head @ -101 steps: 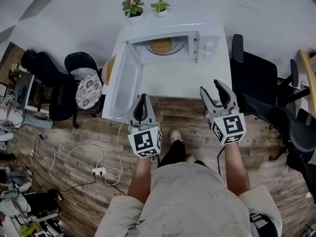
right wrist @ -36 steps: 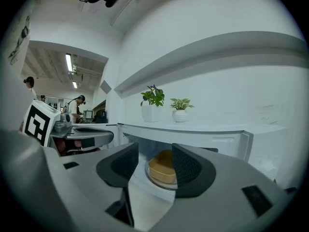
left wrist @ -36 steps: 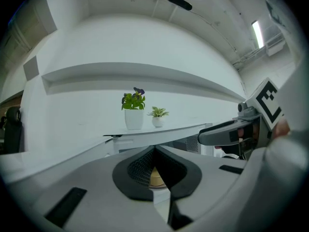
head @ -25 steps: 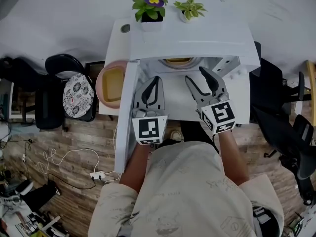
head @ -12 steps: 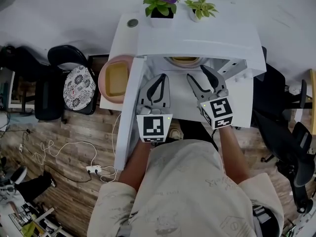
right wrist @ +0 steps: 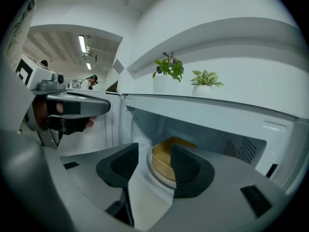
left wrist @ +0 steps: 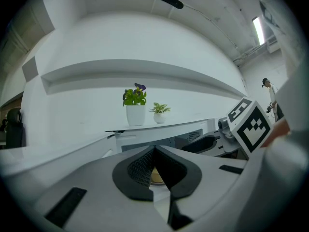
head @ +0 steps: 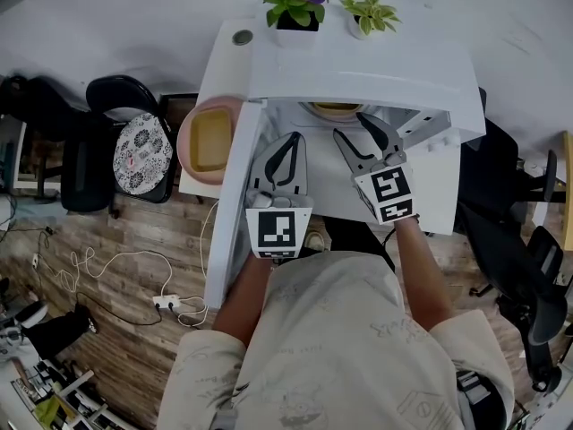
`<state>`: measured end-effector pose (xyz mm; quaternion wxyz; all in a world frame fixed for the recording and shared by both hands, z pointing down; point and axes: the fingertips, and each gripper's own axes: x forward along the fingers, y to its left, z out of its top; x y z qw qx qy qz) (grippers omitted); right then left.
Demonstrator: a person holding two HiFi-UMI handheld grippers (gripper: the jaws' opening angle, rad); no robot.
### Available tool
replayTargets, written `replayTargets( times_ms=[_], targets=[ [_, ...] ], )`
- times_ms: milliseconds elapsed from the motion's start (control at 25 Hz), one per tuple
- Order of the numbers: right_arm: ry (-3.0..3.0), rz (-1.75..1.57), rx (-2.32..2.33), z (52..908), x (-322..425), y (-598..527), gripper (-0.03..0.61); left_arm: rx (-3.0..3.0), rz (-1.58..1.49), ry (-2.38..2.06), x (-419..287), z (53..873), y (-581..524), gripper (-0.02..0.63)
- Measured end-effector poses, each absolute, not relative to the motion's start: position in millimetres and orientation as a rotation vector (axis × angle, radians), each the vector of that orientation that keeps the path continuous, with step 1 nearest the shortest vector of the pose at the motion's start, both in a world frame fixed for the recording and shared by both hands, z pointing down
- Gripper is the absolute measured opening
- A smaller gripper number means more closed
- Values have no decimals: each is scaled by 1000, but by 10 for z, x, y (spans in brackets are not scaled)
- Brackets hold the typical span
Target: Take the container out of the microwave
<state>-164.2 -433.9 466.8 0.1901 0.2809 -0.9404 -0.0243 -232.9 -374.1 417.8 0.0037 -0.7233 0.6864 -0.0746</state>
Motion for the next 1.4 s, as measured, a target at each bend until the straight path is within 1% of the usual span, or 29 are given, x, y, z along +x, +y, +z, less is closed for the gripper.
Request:
replayTargets(
  times_ms=[360, 1000, 1080, 1200, 1400],
  targets=[
    [-2553, -115, 715, 4929, -1774, -4435, 219, -2268, -217, 2162, -2349, 4172, -3742, 8],
    [-2296, -456, 582, 5276, -1908, -4628, 210, -2270, -204, 2166, -2361, 4168, -3744, 8],
    [-2237, -517, 563, 5329, -1917, -4654, 203, -2268, -207, 2172, -2370, 4177, -3749, 8],
    [-2146, -631, 550, 5374, -1923, -4694, 168, -2264, -198, 2191, -2391, 4198, -3742, 8],
    [-2062, -719, 483, 5465, -1959, -4696, 166, -2282, -208, 2206, -2360, 4304, -3724, 8]
  ],
)
